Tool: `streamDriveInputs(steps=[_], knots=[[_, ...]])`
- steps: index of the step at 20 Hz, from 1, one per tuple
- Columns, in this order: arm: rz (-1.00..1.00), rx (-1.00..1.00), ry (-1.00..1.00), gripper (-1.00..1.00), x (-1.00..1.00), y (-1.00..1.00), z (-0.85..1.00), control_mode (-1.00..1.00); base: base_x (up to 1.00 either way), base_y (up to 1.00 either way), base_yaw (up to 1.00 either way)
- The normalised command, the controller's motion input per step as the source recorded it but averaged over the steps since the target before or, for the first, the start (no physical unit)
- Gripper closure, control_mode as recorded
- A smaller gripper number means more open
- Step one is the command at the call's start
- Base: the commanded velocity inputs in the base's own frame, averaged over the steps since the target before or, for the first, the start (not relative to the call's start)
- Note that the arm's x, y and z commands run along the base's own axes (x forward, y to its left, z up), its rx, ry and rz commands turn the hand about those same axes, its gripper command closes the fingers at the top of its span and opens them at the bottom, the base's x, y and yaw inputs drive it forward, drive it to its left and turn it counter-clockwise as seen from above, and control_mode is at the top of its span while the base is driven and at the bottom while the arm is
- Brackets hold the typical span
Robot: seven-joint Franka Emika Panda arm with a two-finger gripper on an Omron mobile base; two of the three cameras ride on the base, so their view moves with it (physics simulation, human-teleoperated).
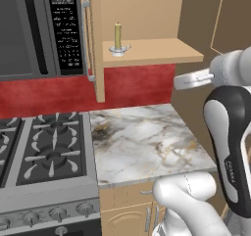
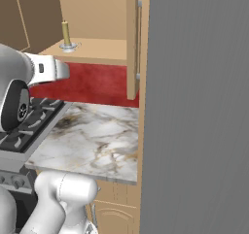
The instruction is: Get the candle and the beer from the cabinet and move them to the dining counter.
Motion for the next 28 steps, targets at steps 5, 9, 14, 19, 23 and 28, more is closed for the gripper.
streamDriveInputs(steps=[5, 9, 14, 19, 23, 28], knots=[[0.03, 0.0, -0.17, -1.0, 0.01, 0.07, 0.2, -1.0, 0.0, 0.0, 0.0], [0.02, 0.0, -0.13, -1.0, 0.02, 0.06, 0.07, -1.0, 0.0, 0.0, 0.0], [0.0, 0.01, -0.11, -1.0, 0.08, 0.0, 0.09, -1.0, 0.0, 0.0, 0.0], [0.0, 0.05, -0.06, -1.0, 0.13, 0.0, 0.14, -1.0, 0.0, 0.0, 0.0], [0.0, 0.02, 0.0, -1.0, 0.06, 0.0, 0.14, -1.0, 0.0, 0.0, 0.0], [0.0, 0.0, 0.0, -1.0, 0.05, 0.04, 0.04, -1.0, 0.0, 0.0, 0.0]])
